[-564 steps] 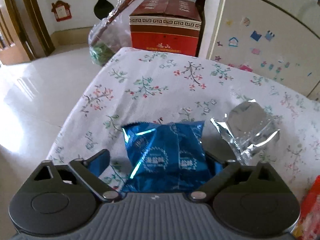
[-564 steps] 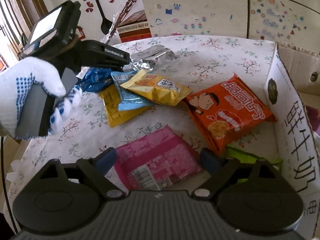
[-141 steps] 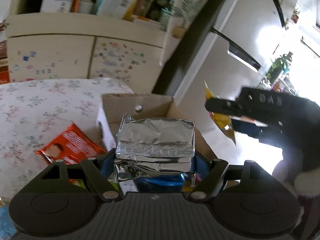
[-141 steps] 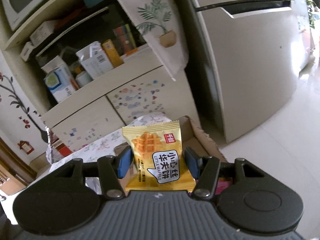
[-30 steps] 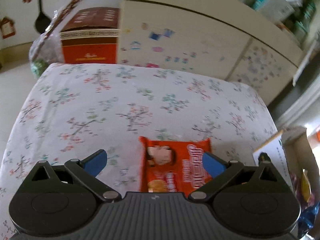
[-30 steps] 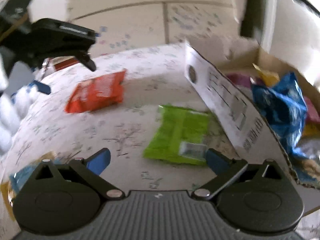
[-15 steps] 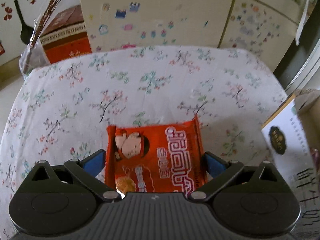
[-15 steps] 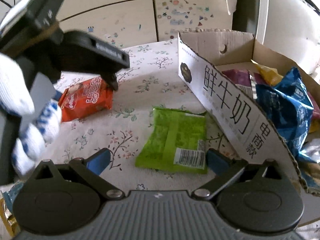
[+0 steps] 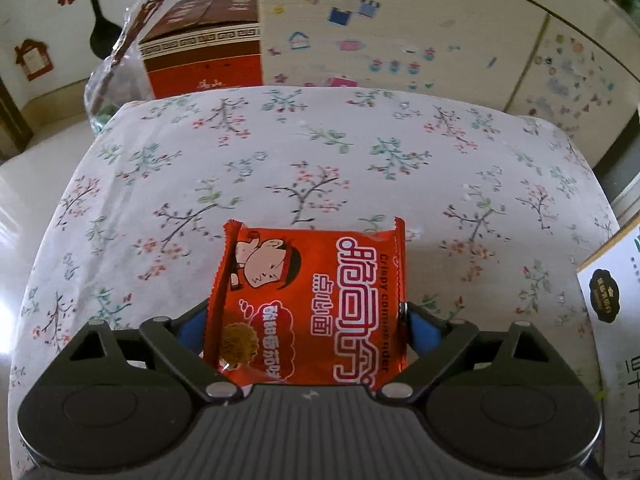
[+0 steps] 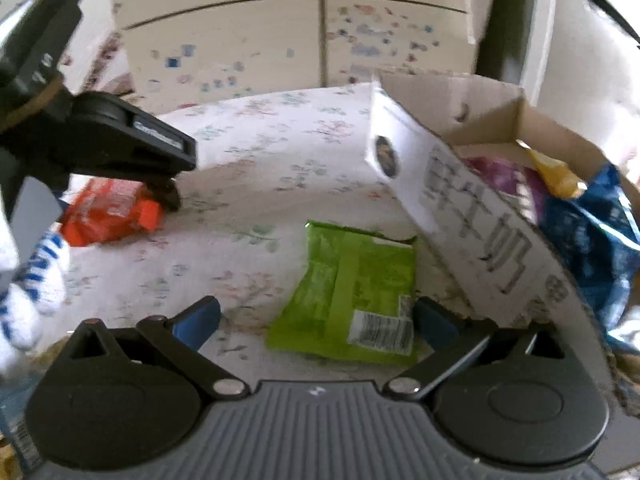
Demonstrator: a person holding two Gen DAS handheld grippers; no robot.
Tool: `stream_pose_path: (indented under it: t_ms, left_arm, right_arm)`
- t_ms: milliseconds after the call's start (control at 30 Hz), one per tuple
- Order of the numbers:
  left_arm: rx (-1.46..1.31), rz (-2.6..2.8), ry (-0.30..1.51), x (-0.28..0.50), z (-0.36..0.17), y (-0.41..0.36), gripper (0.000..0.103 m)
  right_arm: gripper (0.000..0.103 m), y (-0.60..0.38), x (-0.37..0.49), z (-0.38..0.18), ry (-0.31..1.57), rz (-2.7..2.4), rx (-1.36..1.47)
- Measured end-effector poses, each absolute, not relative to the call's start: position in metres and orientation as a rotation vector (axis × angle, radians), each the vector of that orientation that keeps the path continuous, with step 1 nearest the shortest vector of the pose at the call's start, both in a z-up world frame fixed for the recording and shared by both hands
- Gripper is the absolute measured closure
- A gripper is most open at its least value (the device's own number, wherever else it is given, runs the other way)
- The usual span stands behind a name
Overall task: Organize snacks
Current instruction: 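Close the right gripper on the green snack bag while the left lifts the red bag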
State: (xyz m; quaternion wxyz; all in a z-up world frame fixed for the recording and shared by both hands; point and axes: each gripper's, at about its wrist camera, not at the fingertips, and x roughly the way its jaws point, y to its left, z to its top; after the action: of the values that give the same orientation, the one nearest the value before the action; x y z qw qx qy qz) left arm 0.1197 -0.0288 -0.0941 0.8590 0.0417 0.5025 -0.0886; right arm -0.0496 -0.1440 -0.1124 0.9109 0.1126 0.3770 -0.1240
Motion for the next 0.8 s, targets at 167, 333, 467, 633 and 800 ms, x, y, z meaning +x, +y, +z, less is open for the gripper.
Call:
stream_pose_path:
  t_ms: [167,333,467,633,800]
  left_arm:
    - [0.072,-0.175,1.055,0.120,-0.093,-0.021,0.006]
    - [0.082,-0.183,1.050,0.122,-0.095,-0.025,0.006]
    - [0.087,-0.193,1.051,0.122,-0.095,-0.027,0.005]
    - [0.088,-0.197,1.051,0.122,-0.096,-0.026,0.003]
    - [0.103,-0.195,1.041,0.121,-0.097,-0.027,0.003]
  right_arm:
    - [0.001,-0.135,-0.056,-0.106,0.712,-0.252,0.191]
    - [0.001,-0.152,-0.050,-0.111,0.752,-0.345,0.304]
    - [0.001,-0.154,-0.044,-0.113,0.744,-0.377,0.355]
    - [0.001,-0.153,-0.034,-0.111,0.732,-0.376,0.397]
    - [0.001,-0.156,-0.027,-0.112,0.723,-0.396,0.407]
